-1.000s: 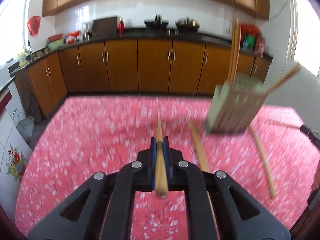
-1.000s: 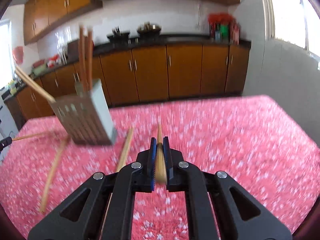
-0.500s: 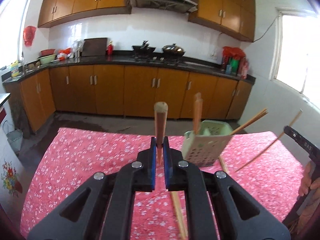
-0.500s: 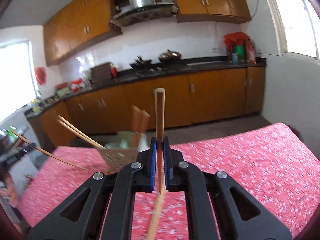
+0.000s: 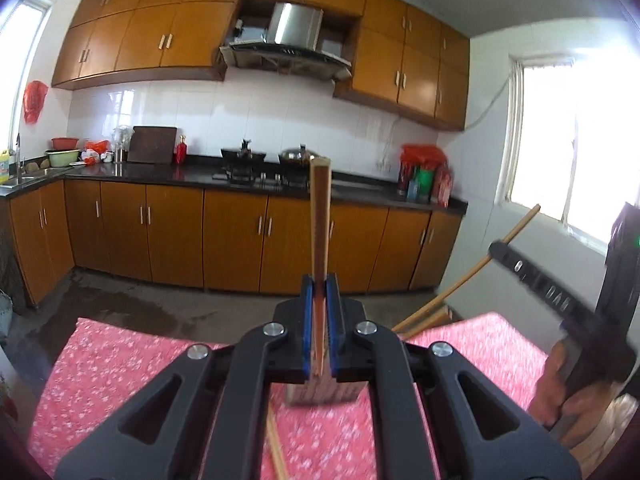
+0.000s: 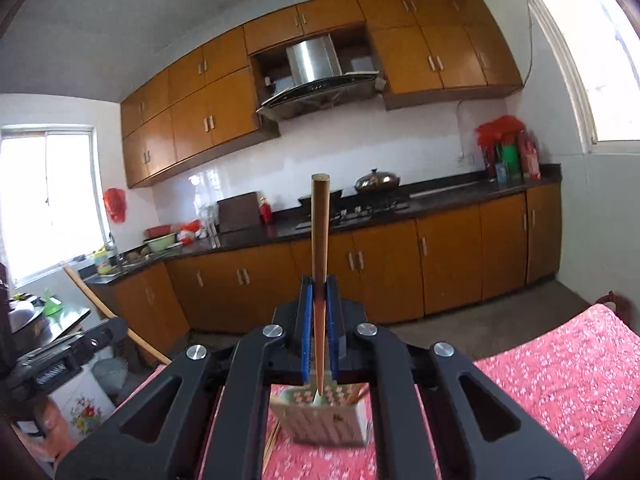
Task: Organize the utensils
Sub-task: 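Lift both held chopsticks upright and carry them over the perforated holder, then lower the chopsticks into the holder and open both tools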
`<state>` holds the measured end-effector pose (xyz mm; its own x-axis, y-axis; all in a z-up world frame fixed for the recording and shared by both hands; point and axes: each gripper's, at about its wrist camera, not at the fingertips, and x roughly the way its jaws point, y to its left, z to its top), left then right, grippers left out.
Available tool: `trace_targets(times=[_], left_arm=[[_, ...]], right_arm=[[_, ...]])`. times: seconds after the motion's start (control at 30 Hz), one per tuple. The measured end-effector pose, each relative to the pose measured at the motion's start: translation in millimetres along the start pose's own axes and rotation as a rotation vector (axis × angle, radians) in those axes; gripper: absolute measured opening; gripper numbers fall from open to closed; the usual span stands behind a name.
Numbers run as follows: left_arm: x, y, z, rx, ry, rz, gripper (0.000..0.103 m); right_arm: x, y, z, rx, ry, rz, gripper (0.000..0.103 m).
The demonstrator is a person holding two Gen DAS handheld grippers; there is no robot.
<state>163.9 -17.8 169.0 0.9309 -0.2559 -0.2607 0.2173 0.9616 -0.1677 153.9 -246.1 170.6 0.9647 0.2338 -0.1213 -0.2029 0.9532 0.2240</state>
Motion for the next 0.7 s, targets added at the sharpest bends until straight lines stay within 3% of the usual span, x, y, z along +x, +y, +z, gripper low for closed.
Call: trace_targets(times=[0.2, 0.37, 0.5, 0.53, 0.6, 0.7], left_arm=[[37, -8, 3, -0.016, -0.054, 0.037, 0.008], [78, -10, -17, -0.008, 0.019, 0.053, 0.008], [94, -5, -28, -0.02, 0.058, 0.049, 0.011], [94, -4, -28, -0.026, 0.061, 0.044, 0.015], [91, 1, -28, -0.036, 0.054, 0.045, 0.021], [79, 5, -26, -0.053, 0.029, 0.047, 0.025]], right_arm=[[35, 0, -17, -0.022, 0.067, -0.043, 0.007], [55, -4, -44, -0.008, 0.154, -0.05, 0.008], [57, -2, -51, -0.026, 0.175, -0.037, 0.008], [57, 0, -51, -0.032, 0.177, -0.035, 0.01], [55, 1, -48, -0.038, 0.164, -0.05, 0.025], [45, -1, -40, -0.039, 0.119, -0.073, 0.031]])
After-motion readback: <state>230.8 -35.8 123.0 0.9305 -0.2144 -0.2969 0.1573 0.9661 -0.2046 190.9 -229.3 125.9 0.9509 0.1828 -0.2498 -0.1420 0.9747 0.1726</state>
